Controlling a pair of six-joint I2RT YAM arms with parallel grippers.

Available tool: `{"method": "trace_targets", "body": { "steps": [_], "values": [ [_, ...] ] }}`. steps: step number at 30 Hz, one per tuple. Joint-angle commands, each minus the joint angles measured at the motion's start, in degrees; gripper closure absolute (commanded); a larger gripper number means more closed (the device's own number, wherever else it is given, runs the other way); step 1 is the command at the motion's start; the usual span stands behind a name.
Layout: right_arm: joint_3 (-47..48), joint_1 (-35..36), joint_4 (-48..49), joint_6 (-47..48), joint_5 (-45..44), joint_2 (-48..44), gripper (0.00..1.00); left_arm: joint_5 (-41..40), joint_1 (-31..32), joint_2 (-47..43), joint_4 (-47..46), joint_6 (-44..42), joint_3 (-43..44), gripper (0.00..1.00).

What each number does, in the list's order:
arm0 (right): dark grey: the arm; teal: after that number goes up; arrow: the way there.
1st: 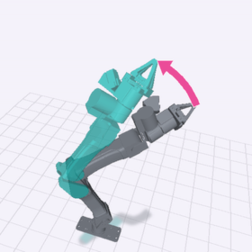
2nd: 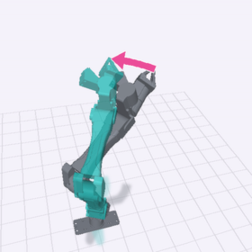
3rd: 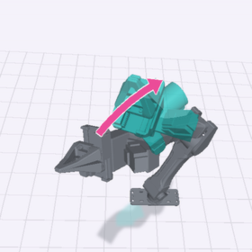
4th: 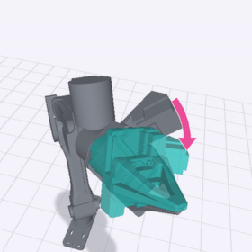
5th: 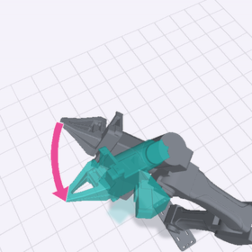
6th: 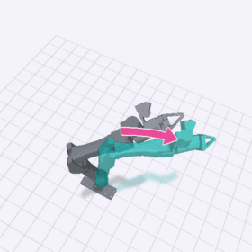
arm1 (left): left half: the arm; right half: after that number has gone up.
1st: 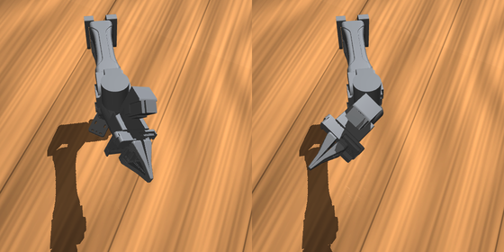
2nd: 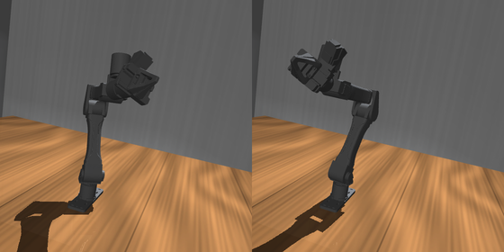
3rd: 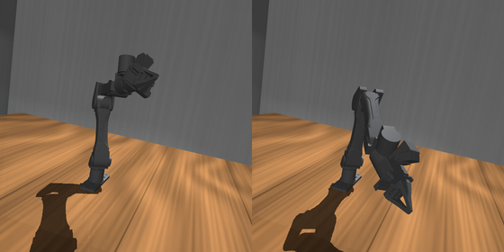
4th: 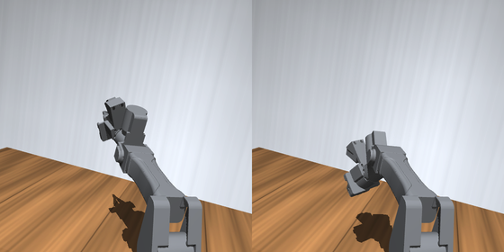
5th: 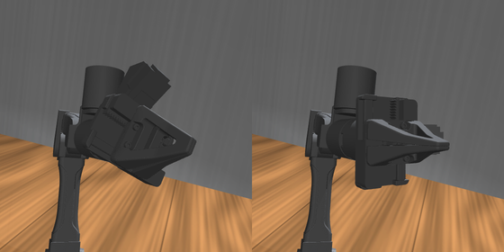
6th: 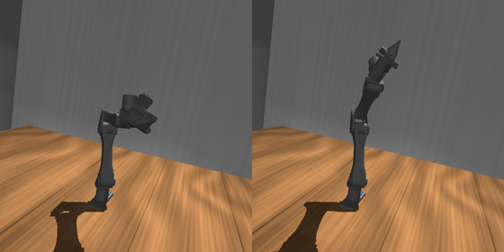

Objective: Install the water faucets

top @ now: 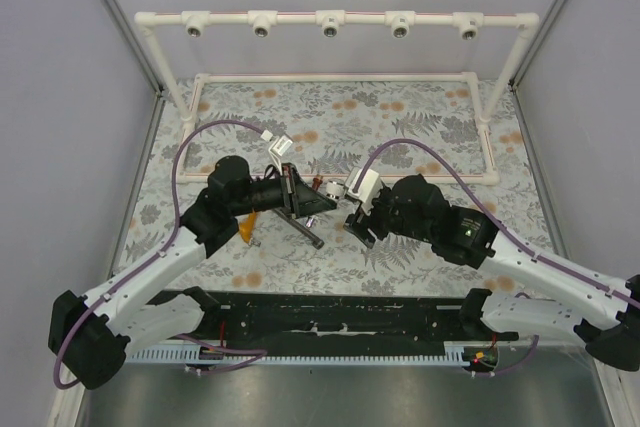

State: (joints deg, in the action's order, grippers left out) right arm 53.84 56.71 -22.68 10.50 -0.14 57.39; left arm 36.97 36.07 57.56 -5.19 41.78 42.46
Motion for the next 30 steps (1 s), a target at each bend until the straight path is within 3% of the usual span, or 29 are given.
{"method": "trace_targets", "body": {
  "steps": [1, 4, 10, 11, 12, 15, 19, 30],
  "values": [
    [0.0, -0.1, 2.7, 0.2, 3.8, -0.3, 0.30, -0.6, -0.2, -1.4, -6.4, 3.2, -0.7, 0.98],
    [0.5, -0.2, 2.8, 0.7, 5.1, -0.3, 0.40, -0.4, -0.1, -1.2, -6.5, 4.0, -0.8, 0.98],
    [1.5, -0.2, 2.3, 2.0, 6.6, 0.4, 0.84, -0.3, -0.2, -0.9, -6.6, 5.5, -0.7, 0.98],
    [1.6, -0.2, 2.1, 2.2, 6.9, 0.3, 0.90, -0.2, -0.1, -0.8, -6.6, 5.9, -0.6, 0.94],
    [1.8, -0.2, 1.8, 2.4, 7.2, 0.4, 0.98, -0.1, -0.1, -0.5, -6.4, 6.0, -0.4, 0.83],
    [2.1, -0.2, 1.4, 3.0, 7.7, 0.4, 1.00, 0.8, 0.0, 0.4, -6.1, 6.6, 0.0, 0.63],
    [3.3, -0.2, 0.7, 3.7, 8.4, 0.9, 1.00, 1.4, -0.1, 1.9, -4.6, 6.6, 0.8, 0.51],
    [4.2, -0.2, 1.1, 4.7, 6.8, 2.5, 1.00, 2.0, -0.1, 3.3, -3.1, 4.9, 0.9, 0.49]
  ]
}}
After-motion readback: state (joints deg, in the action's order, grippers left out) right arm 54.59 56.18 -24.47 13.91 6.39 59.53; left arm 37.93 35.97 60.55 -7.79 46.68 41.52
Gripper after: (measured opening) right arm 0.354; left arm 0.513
